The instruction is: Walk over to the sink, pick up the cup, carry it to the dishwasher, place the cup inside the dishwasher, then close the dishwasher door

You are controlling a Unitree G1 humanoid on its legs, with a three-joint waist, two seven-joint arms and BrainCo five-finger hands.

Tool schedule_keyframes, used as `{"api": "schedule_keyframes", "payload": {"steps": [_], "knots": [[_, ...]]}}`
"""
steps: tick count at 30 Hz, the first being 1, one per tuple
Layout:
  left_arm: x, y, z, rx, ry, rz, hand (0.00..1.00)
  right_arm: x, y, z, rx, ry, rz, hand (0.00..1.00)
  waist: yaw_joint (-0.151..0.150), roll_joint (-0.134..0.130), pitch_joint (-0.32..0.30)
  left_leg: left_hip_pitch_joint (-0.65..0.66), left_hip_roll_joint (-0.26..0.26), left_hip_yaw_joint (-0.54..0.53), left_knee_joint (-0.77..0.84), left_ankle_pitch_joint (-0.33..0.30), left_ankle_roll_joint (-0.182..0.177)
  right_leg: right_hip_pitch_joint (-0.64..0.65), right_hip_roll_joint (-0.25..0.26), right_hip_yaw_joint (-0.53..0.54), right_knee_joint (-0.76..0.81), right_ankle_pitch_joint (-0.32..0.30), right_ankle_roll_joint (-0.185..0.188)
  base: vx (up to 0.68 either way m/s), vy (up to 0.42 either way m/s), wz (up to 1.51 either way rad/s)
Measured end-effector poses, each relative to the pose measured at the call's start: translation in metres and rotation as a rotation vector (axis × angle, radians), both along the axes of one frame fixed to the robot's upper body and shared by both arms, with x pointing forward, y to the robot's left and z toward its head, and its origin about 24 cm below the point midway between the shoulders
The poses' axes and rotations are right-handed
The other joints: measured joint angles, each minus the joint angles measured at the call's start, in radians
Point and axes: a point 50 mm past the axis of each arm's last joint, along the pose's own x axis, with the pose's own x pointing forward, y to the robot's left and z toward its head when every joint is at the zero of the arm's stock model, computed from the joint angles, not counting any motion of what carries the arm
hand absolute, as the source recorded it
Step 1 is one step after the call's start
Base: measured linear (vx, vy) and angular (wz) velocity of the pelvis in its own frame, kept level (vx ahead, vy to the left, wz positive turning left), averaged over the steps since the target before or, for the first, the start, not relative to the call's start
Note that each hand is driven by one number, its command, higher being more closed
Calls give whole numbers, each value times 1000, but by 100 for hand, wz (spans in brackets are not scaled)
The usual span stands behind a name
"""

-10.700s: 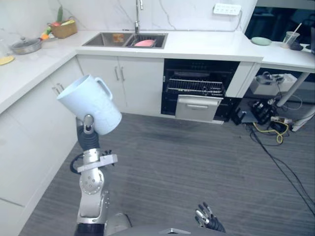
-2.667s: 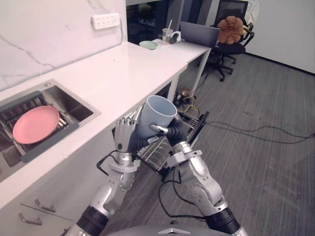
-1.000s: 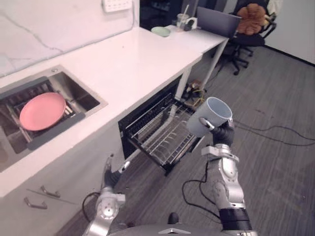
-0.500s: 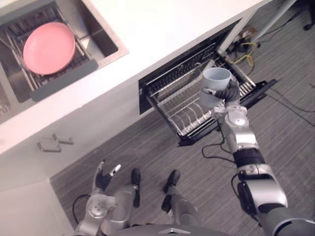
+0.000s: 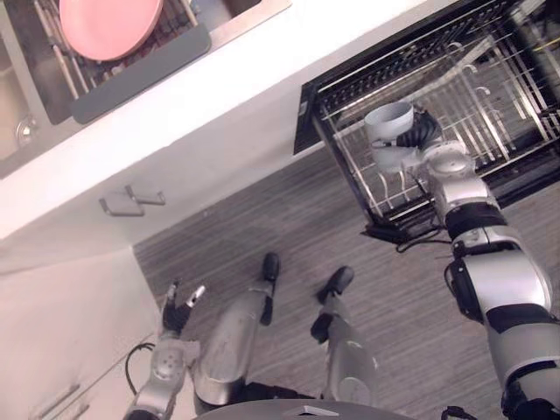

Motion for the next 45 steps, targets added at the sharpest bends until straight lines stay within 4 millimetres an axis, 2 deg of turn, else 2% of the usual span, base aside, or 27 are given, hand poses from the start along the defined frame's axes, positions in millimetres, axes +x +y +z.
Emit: {"api": "schedule_keyframes", "payload": {"steps": [2, 4, 5, 7, 8, 9, 12, 20, 25, 30, 33, 34, 35, 36, 37, 38, 40, 41, 44, 45], "knots": [[-1, -2, -2, -16, 10, -1, 0, 1, -4, 5, -23, 22, -5, 100, 23, 8, 4, -23, 0, -13, -1, 10, -3, -20, -2, -14, 8, -4, -2, -5, 6, 20], [-2, -3, -2, -21, 10, -7, 0, 2, -4, 7, -44, 28, -10, 100, 25, 18, 9, -29, -2, -27, -3, 16, -4, -20, -2, -26, 10, -6, -2, -11, -17, 21], [-2, -5, -3, -36, 13, -5, 0, 4, -4, 9, -65, 39, -16, 100, 40, 26, 12, -30, -2, -29, -6, 20, -8, -24, -3, -27, 15, -9, -4, -20, -14, 10], [-4, -6, -4, -40, 20, -7, 0, 5, -3, 19, -89, 21, -21, 100, 45, 31, 14, -34, -4, -32, -20, 32, -8, -41, -7, -28, 33, -17, -5, -23, -7, 5], [-4, -6, -5, -43, 22, -10, 0, 5, -2, 22, -98, 14, -20, 0, 45, 32, 14, -38, -5, -35, -27, 39, -9, -50, -10, -29, 41, -21, -6, -28, -15, 13], [-5, -6, -5, -48, 25, -13, 0, 6, -1, 28, -101, 1, -21, 0, 39, 35, 15, -43, -8, -45, -42, 53, -12, -61, -15, -40, 50, -25, -8, -30, -30, 20], [-5, -6, -6, -62, 26, -16, 0, 6, -5, 29, -92, 5, -40, 0, 44, 38, 15, -44, -9, -59, -73, 78, -17, -79, -19, -49, 67, -32, -13, -30, -42, 13], [-5, -7, -5, -68, 18, -24, 0, 7, -2, 33, -94, -6, -34, 0, 44, 39, 15, -41, -1, -59, -75, 86, -23, -82, -16, -49, 81, -41, -23, -23, -27, 0], [-8, -6, -6, -68, 26, -17, 0, 7, -2, 34, -81, -16, -32, 0, 30, 39, 15, -4, 1, -59, -82, 88, -23, -46, -12, -48, 76, -40, -23, 0, 0, 0], [-12, -5, -6, -70, 45, -7, 0, 3, -1, 43, -37, -99, 19, 0, 13, 36, 15, 43, 7, -52, -103, 91, -24, 3, 1, -47, 39, -27, -25, 2, -12, -4], [-17, 0, -8, -64, 70, 16, 0, -6, -3, 39, 57, -155, 79, 0, -5, 20, 11, 78, 13, -45, -115, 91, -25, 42, 14, -43, 10, -12, -26, 25, -25, -9], [-20, 3, -10, -61, 78, 33, 0, -10, -1, 34, 95, -166, 123, 0, -15, 4, 4, 95, 16, -39, -125, 91, -26, 55, 19, -41, -2, -9, -26, 33, -23, -11], [-21, 4, -10, -61, 80, 37, 0, -10, 0, 33, 100, -166, 131, 0, -16, 0, 1, 99, 17, -37, -127, 92, -26, 57, 20, -39, -3, -9, -26, 45, -29, -29], [-27, 9, -12, -54, 96, 57, 0, -19, 2, 23, 171, -187, 190, 0, -20, -32, -23, 117, 23, -19, -143, 91, -28, 62, 29, -18, -15, -6, -27, 59, -35, -27], [-33, 15, -14, -41, 113, 79, 0, -27, 3, 12, 257, -205, 235, 0, -39, -56, -43, 130, 25, -16, -145, 87, -33, 80, 34, -18, -31, -5, -27, 68, -37, -27], [-37, 17, -15, -32, 126, 86, 0, -31, 4, 5, 303, -212, 254, 0, -48, -69, -53, 140, 26, -14, -148, 84, -36, 91, 37, -18, -38, -5, -27, 86, -39, -18], [-58, 28, -24, -14, 197, 139, 0, -56, 13, -35, 471, -216, 321, 0, -76, -121, -144, 164, 32, 6, -171, 75, -41, 100, 47, 1, -58, -8, -25, 126, -34, -26], [-62, 30, -26, -10, 211, 148, 0, -64, 17, -46, 507, -215, 336, 0, -82, -129, -157, 179, 34, 11, -175, 71, -42, 110, 50, 7, -58, -9, -24, 162, -32, -25], [-87, 38, -36, 18, 295, 206, 0, -114, 40, -99, 716, -190, 404, 0, -128, -154, -255, 236, 42, 34, -176, 37, -45, 153, 58, 31, -58, -36, -18, 132, -11, -27], [-88, 38, -37, 17, 300, 211, 0, -118, 42, -100, 733, -193, 408, 0, -130, -155, -260, 240, 42, 35, -176, 34, -46, 156, 59, 33, -58, -37, -18, 127, 6, -28]]}}
